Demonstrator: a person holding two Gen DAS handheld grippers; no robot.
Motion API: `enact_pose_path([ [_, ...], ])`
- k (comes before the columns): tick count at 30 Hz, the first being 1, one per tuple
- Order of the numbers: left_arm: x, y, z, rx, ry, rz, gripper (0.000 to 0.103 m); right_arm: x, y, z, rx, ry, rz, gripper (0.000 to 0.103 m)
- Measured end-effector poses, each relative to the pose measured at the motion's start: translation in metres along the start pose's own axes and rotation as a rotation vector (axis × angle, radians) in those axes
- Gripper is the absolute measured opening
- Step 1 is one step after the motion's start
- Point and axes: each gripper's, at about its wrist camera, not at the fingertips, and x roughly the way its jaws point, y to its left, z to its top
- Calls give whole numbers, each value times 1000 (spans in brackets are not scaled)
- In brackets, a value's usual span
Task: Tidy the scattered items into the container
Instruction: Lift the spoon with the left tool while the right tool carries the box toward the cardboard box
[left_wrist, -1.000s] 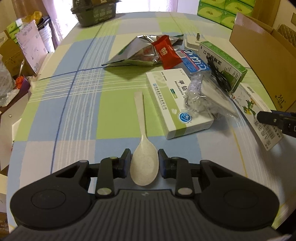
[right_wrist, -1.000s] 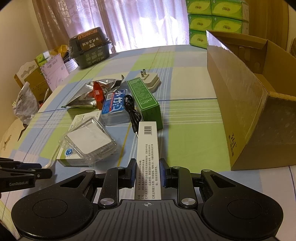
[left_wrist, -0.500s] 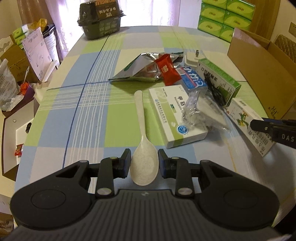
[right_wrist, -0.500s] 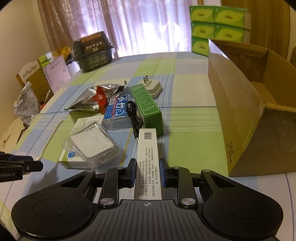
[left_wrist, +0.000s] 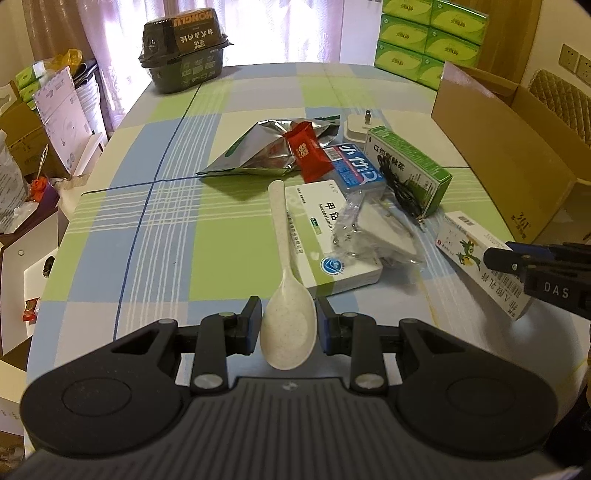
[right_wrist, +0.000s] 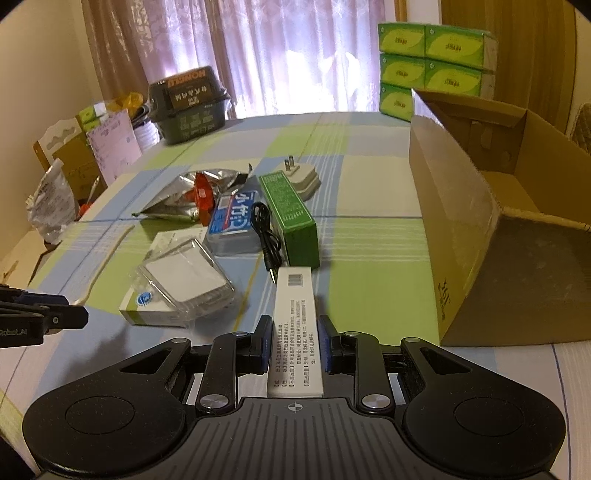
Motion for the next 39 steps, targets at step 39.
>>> enact_pose_path([
  [39,-11,-10,12,13,-46,-38,26,5,7,3,-89,-38,-72,28],
])
